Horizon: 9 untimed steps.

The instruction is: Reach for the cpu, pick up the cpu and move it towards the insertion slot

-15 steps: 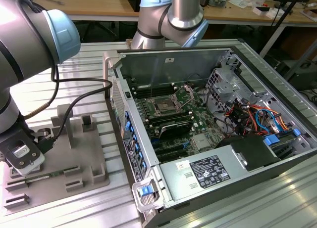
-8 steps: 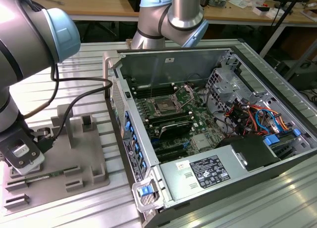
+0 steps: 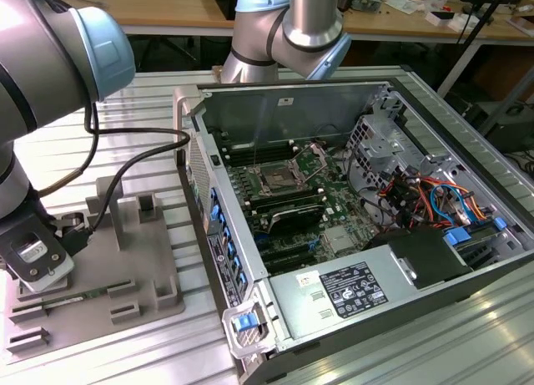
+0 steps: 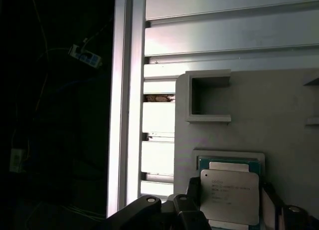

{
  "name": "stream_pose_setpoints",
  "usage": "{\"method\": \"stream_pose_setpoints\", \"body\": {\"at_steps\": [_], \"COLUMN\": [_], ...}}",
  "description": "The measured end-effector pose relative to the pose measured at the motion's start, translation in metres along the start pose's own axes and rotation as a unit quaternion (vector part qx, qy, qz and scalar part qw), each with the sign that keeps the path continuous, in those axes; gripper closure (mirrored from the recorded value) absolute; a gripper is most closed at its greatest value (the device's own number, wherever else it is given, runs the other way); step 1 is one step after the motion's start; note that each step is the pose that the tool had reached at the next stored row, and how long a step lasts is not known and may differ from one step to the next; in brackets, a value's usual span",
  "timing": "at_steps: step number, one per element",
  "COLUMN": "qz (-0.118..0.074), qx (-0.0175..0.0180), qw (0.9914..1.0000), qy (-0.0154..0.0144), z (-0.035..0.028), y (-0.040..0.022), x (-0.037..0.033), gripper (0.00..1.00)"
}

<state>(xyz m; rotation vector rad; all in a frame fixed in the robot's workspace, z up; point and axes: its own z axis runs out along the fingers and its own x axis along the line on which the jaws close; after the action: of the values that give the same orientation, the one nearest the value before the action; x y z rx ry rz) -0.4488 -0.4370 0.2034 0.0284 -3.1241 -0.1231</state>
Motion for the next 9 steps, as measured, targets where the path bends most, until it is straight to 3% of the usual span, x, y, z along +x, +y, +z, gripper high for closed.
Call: {"method": "stream_pose_setpoints", "body": {"at_steps": [9], "qz": [0.000], "qx": [-0.0001], "qw": [1.00000], "qy": [0.0000], "z": [-0.0019], "y": [0.0001], "x": [0.0001], "gripper": [0.45]}}
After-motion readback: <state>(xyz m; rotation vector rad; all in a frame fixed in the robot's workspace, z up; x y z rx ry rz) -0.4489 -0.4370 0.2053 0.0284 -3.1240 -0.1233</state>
